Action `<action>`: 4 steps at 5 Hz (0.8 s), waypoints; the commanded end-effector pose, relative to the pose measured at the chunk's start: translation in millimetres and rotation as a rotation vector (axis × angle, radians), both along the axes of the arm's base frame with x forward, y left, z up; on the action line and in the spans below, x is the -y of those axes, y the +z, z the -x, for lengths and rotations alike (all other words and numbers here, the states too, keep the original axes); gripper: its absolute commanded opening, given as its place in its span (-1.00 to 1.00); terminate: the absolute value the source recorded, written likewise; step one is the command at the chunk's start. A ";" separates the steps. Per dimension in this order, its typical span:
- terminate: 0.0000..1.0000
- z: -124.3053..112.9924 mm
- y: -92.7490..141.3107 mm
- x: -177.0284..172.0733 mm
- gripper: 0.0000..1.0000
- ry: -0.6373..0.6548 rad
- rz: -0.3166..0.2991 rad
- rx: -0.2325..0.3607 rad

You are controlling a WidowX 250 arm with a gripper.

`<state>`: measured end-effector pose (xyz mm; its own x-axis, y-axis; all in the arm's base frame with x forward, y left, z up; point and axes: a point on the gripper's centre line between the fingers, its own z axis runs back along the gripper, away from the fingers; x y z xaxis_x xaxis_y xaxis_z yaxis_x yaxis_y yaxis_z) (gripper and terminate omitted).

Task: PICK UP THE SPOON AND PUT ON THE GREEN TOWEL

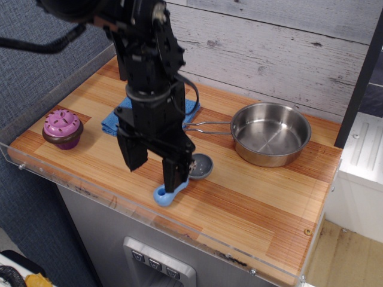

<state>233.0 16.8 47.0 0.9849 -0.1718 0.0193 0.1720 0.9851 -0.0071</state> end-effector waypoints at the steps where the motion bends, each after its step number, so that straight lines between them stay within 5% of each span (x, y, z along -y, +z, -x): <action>1: -1.00 -0.9 -21.1 12.8 1.00 0.008 0.005 0.047; 3: -1.00 -1.6 -36.3 20.8 1.00 -0.004 -0.028 0.064; 4: -1.00 -0.6 -37.5 21.8 -1.00 -0.010 -0.036 0.064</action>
